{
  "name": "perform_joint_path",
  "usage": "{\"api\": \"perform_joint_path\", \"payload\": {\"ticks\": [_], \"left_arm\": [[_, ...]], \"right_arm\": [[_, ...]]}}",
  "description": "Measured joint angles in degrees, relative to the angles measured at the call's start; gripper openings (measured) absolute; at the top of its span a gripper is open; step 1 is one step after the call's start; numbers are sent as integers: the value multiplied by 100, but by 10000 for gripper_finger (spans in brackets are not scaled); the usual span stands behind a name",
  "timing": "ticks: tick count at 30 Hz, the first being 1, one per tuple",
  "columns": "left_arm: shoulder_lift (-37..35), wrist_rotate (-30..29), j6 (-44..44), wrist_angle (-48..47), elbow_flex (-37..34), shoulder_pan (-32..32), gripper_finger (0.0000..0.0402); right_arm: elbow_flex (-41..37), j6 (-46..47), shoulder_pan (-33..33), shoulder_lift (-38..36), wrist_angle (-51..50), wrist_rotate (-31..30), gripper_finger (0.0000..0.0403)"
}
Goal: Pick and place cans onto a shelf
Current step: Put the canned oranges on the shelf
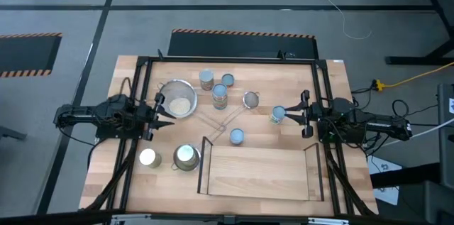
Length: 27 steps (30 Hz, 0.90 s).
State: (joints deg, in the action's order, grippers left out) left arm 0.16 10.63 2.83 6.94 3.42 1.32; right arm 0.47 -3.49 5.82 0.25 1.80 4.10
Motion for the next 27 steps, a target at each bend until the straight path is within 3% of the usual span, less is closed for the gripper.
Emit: {"api": "perform_joint_path", "payload": {"ticks": [7,18,27], "left_arm": [[-2,-417,-567,692,4,0,89],[99,-560,-861,840,7,0,150],[1066,-565,-1013,1641,201,-4,151]], "right_arm": [[0,174,-1,-2,0,0,98],[0,173,0,0,2,0,98],[0,173,0,0,4,0,98]]}}
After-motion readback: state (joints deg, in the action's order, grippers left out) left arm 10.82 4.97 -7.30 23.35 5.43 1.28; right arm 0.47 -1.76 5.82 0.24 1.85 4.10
